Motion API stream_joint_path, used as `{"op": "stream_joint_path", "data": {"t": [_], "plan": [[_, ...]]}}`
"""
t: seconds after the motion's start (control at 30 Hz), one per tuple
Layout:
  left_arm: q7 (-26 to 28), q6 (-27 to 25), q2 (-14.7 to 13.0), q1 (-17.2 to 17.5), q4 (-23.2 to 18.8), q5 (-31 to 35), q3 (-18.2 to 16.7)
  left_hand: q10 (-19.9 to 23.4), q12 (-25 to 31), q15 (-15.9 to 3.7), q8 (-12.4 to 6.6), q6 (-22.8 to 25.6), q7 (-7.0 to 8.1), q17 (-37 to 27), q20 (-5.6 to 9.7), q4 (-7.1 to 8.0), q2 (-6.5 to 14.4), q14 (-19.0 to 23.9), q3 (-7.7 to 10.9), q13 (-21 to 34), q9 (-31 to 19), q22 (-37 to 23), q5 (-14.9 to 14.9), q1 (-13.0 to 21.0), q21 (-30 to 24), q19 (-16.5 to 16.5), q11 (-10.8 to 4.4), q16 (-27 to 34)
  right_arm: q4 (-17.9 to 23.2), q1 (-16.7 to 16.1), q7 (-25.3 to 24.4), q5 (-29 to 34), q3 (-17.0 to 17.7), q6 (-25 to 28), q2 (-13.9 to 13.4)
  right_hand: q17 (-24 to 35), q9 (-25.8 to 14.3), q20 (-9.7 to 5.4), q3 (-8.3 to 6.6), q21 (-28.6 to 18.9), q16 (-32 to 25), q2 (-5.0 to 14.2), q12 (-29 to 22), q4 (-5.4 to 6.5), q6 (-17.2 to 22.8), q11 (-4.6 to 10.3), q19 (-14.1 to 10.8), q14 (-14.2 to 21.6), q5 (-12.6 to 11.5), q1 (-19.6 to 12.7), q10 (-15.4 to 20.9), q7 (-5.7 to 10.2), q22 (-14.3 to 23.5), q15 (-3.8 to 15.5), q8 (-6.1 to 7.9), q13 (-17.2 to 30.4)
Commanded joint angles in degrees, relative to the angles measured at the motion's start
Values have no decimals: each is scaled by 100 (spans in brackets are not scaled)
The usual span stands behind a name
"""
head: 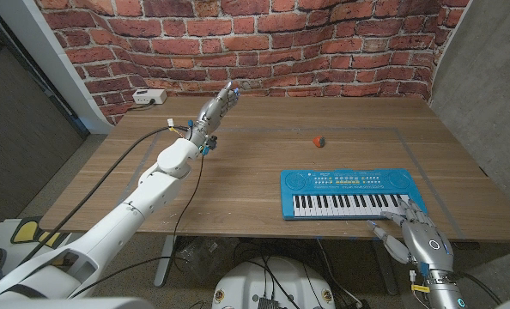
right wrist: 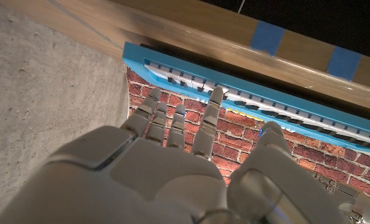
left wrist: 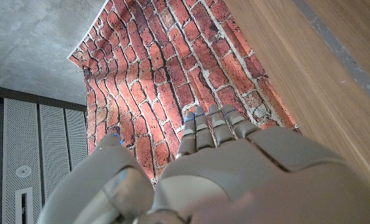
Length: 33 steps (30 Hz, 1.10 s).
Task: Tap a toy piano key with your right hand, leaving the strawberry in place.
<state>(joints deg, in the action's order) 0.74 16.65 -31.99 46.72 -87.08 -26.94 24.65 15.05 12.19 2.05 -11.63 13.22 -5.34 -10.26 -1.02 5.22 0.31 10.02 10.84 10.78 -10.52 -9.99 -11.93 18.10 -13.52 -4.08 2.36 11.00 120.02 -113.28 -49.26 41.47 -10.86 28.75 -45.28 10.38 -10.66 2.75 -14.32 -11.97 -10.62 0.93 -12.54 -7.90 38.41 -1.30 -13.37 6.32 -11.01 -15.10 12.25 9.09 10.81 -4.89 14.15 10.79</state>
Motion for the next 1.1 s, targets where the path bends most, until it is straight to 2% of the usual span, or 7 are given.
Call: {"op": "stream_joint_path", "data": {"t": [0.03, 0.57, 1.1], "plan": [[7, -6, 3, -10, -11, 13, 1, 28, -22, 25, 2, 44, -7, -30, 37, -1, -11, 61, -40, 28, -17, -33, 0, 55, 24, -38, 3, -4, -3, 68, -31, -165, -134, 205, -130, 23, -10, -20, -54, -41, -49, 34, -40, 1, 157, 6, -60, 80, 12, -46, 93, 20, 17, -8, 34, 12], [-31, 22, 37, -57, 53, 13, 24, 24, -29, 25, 5, 50, -2, -29, 33, -4, 0, 60, -46, 28, -17, -33, 1, 66, 39, -40, 7, -7, 65, 48, -70, -326, -184, 363, -282, 29, -9, -12, -58, -67, -59, 55, -78, 11, 372, 37, -111, 166, 27, -42, 210, 35, 23, 6, 67, 11], [49, -21, -4, -7, -45, 58, 6, 36, -31, 22, 11, 49, -9, -29, 32, -8, 9, 63, -55, 29, -17, -33, 1, 77, 55, -50, 1, -8, -27, 208, -140, -428, -364, 416, -358, 29, -8, 2, -65, -71, -48, 66, -76, 11, 427, 52, -115, 180, 32, -49, 220, 26, 26, 4, 57, 10]]}}
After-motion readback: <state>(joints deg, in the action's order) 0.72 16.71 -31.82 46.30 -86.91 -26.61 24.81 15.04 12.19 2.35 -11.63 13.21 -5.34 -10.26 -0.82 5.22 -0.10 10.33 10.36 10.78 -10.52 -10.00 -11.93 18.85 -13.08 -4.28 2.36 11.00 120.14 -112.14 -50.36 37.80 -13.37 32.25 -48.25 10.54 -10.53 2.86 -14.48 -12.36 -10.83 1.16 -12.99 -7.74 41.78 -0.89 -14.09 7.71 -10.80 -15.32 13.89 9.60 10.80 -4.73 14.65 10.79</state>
